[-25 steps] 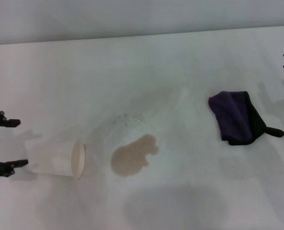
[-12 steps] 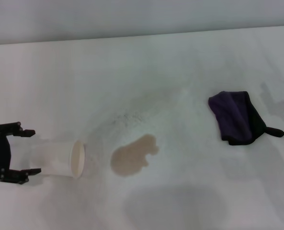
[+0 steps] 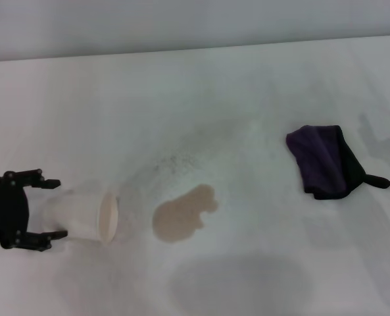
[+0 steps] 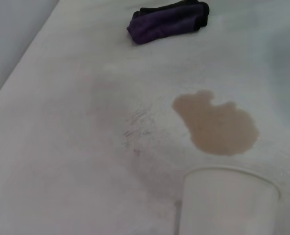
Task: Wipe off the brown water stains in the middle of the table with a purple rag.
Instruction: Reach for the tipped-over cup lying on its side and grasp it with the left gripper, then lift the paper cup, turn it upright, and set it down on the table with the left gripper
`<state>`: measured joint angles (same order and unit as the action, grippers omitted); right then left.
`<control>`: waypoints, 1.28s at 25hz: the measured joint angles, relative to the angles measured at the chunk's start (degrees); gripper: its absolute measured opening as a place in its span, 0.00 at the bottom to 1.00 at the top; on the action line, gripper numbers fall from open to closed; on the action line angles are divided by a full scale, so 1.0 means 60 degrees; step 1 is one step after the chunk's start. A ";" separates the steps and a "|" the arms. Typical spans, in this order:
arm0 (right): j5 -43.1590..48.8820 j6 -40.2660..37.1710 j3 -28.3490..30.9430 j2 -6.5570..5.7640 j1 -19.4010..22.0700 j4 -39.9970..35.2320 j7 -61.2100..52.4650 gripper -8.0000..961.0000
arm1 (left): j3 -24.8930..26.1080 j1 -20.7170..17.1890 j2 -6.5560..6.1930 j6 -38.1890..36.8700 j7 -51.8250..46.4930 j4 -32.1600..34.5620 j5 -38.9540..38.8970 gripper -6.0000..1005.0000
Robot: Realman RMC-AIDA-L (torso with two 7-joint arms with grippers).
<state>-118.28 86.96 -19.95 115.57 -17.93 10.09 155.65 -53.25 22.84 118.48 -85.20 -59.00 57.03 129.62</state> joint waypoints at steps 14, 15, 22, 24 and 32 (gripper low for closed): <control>-0.0022 -0.0043 0.0099 0.0000 -0.0017 0.0015 0.0001 0.80 | -0.0110 0.0595 -0.0005 0.0498 0.0466 -0.1085 0.0027 0.85; -0.0025 -0.0034 0.0145 0.0000 -0.0016 0.0012 -0.0001 0.80 | -0.0132 0.0612 -0.0007 0.0500 0.0457 -0.1113 0.0035 0.85; 0.0028 -0.0036 0.0221 -0.0014 -0.0022 -0.0076 0.0006 0.80 | -0.0076 0.0632 0.0033 0.0536 0.0433 -0.1221 -0.0263 0.81; 0.0052 -0.0030 0.0171 -0.0021 -0.0032 -0.0117 0.0014 0.80 | -0.0065 0.0569 0.0038 0.0534 0.0413 -0.1192 -0.0647 0.77; 0.0195 -0.0023 -0.0175 -0.0029 -0.0079 -0.0588 0.0106 0.80 | 0.0091 -0.0051 0.0030 0.0463 0.0414 -0.1316 -0.3702 0.66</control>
<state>-117.11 86.82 -21.00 115.40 -18.40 6.56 156.29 -52.70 22.53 118.65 -82.43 -56.51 49.14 107.41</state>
